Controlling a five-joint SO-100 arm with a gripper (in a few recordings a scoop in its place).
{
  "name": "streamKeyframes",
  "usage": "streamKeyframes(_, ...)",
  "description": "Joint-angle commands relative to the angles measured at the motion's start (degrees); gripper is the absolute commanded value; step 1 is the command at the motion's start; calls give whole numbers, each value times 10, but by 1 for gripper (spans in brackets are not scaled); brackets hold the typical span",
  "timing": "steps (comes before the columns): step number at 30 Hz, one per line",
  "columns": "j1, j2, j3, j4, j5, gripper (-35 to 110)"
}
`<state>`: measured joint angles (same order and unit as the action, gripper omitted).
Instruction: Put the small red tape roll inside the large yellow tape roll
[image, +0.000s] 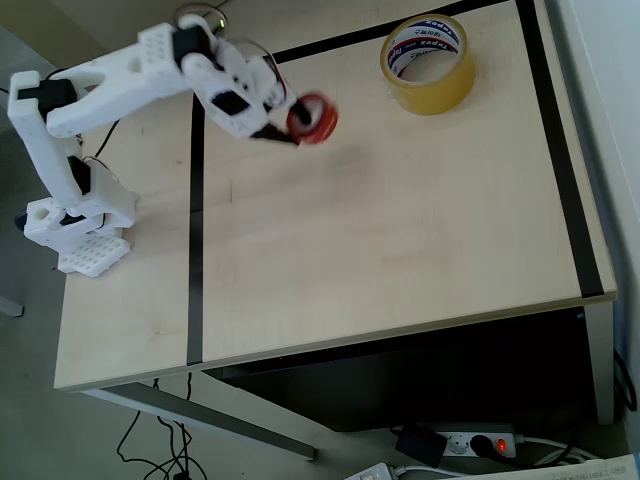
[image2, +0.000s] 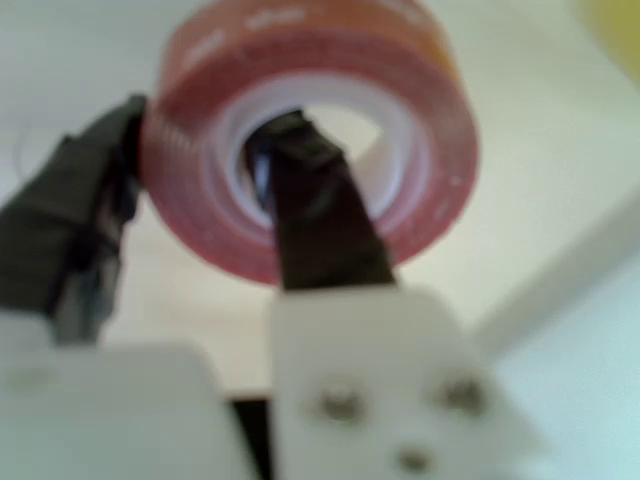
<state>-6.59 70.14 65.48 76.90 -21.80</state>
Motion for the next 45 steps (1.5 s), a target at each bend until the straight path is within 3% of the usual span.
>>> streamKeyframes(1, 0, 61, -181, 13, -4, 0)
streamKeyframes(6, 0, -13, -379, 105, 34, 0)
streamKeyframes(13, -29, -109, -496, 116, 91, 0)
streamKeyframes(17, -50, -287, -745, 144, 95, 0)
streamKeyframes(25, -83, -401, -791, 131, 99, 0)
streamKeyframes(45, -74, -422, -792, 67, 95, 3)
